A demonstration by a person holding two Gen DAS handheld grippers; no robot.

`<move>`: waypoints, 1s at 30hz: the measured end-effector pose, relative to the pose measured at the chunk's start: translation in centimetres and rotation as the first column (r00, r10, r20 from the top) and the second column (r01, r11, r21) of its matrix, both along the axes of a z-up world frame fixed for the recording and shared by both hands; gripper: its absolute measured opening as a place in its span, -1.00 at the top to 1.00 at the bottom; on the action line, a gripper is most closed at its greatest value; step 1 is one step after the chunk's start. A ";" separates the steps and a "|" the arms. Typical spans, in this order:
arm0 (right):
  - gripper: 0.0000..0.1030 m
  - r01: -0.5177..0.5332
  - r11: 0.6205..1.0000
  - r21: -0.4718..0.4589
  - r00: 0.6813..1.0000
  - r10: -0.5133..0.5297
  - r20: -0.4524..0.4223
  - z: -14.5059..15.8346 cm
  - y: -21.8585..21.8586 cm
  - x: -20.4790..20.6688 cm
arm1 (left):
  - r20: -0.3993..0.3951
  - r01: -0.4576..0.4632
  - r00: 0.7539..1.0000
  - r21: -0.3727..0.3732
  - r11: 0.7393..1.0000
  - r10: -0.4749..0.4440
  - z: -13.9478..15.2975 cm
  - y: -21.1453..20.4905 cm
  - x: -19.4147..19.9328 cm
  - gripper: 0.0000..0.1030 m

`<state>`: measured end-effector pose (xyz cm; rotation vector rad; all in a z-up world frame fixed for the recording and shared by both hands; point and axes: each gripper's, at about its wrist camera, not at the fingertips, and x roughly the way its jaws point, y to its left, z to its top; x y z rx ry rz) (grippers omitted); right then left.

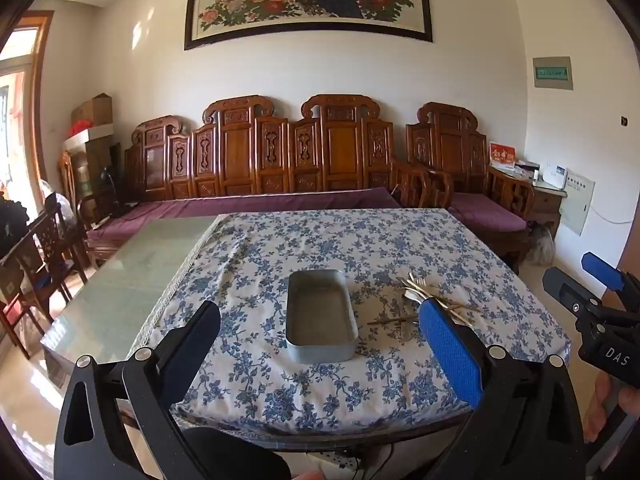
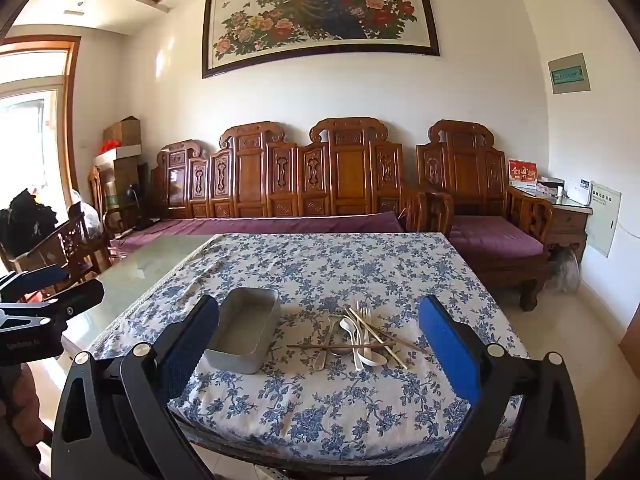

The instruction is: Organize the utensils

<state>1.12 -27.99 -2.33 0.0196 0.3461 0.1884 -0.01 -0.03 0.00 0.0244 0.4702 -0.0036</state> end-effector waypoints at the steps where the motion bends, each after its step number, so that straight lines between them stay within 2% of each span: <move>1: -0.95 0.000 1.000 -0.003 1.000 0.000 0.004 0.0 0.0 0.0 | 0.004 -0.001 1.000 0.001 1.000 0.001 0.0 0.0 0.0 -0.87; 20: -0.95 -0.002 1.000 0.002 1.000 0.002 0.002 0.1 -0.1 -0.2 | 0.003 -0.001 1.000 0.003 1.000 0.001 0.0 -0.1 0.0 -0.87; 30: -0.95 -0.002 1.000 0.003 1.000 0.002 0.003 0.7 0.4 -0.3 | 0.006 0.000 1.000 -0.001 1.000 0.000 0.9 0.1 0.2 -0.87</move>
